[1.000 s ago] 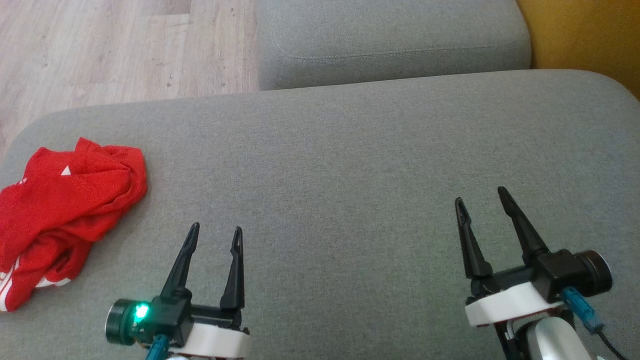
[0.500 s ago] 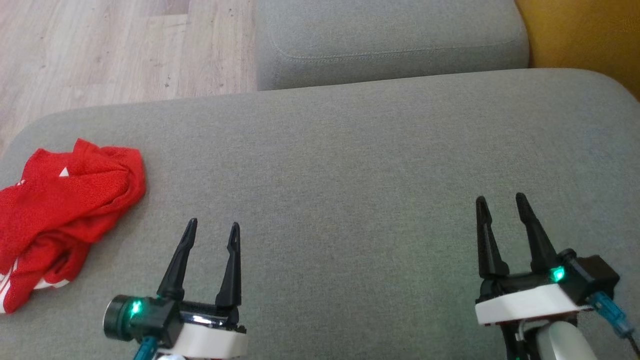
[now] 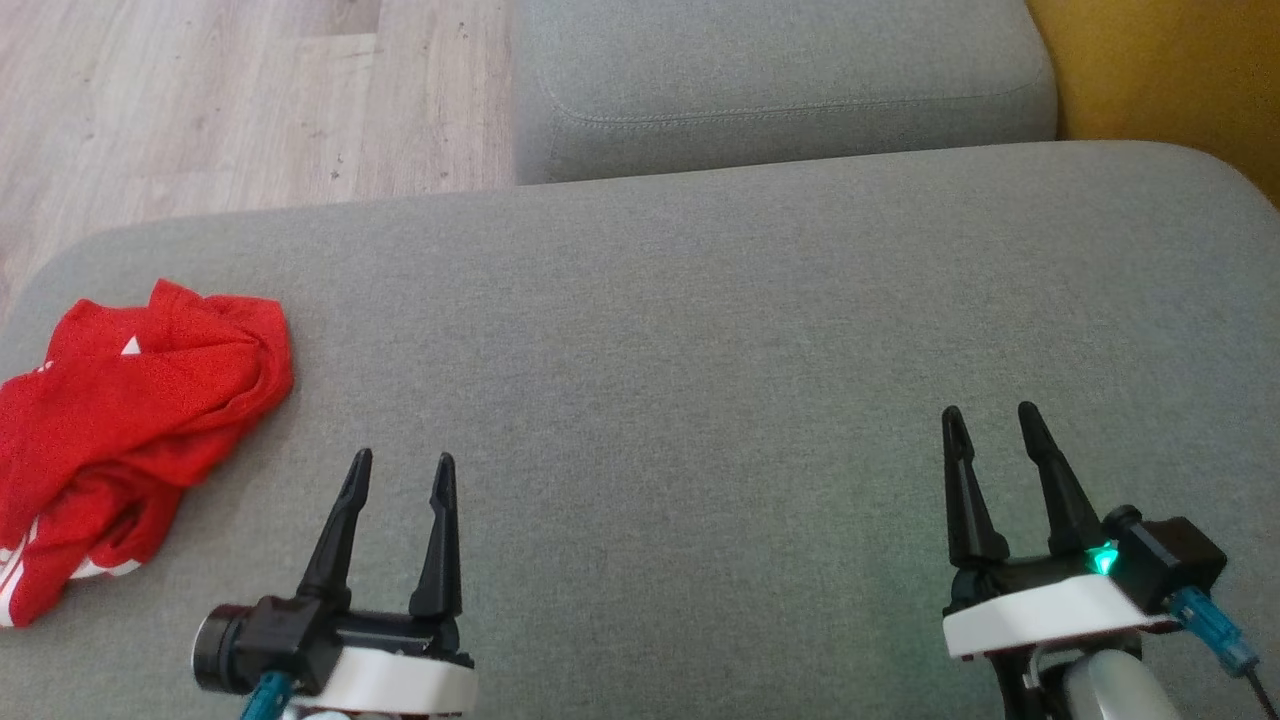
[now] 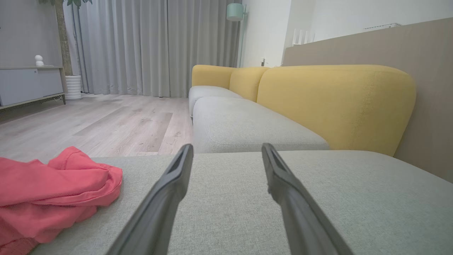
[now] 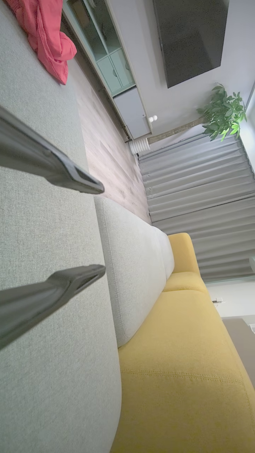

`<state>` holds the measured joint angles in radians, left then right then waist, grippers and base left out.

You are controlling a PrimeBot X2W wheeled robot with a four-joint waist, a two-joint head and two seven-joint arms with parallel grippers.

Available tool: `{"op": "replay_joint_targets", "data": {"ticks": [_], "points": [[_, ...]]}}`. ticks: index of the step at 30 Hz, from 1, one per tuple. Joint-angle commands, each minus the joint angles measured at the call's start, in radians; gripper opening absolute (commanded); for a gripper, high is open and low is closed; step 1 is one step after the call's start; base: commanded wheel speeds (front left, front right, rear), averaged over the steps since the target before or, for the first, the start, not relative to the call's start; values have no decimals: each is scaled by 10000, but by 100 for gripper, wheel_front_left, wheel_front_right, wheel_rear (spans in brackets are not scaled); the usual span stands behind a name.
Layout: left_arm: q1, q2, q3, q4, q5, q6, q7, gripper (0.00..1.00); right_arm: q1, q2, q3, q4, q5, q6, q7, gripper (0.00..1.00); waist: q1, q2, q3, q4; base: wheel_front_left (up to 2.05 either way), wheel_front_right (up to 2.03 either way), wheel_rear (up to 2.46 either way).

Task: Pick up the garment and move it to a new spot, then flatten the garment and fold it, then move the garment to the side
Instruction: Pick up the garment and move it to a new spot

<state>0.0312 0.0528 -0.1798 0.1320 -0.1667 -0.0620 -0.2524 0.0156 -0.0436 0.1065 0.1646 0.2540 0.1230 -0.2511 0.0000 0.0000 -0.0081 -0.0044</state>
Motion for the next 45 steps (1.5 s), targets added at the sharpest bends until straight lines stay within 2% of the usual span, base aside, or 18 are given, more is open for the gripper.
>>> {"op": "replay_joint_targets", "data": {"ticks": [1, 9, 14, 31, 35, 45], "points": [[-207, -23, 311, -240, -138, 21, -93, 100, -256, -66, 249, -258, 19, 77, -107, 100, 0, 0, -10, 28, 0, 0, 0], [-198, -24, 390, -79, -217, 3, -93, 100, -273, -66, 337, -113, 35, 77, -107, 100, 0, 0, -83, 141, 0, 0, 0], [-210, -25, 413, 54, -243, -18, -93, 100, -211, -66, 510, -80, 61, 77, -107, 100, 0, 0, -139, 513, 0, 0, 0], [-27, -25, 1520, 266, -7, 122, -93, 100, -134, -66, 1459, -36, -15, 77, -107, 100, 0, 0, -377, 2932, 0, 0, 0], [9, -26, 1794, 200, 70, 82, -93, 100, -98, -66, 1586, -30, 152, 77, -107, 100, 0, 0, -431, 3741, 0, 0, 0], [122, -26, 2228, 153, 192, -18, -93, 100, -76, -66, 1837, -1, 210, 77, -107, 100, 0, 0, -499, 4469, 0, 0, 0]]}}
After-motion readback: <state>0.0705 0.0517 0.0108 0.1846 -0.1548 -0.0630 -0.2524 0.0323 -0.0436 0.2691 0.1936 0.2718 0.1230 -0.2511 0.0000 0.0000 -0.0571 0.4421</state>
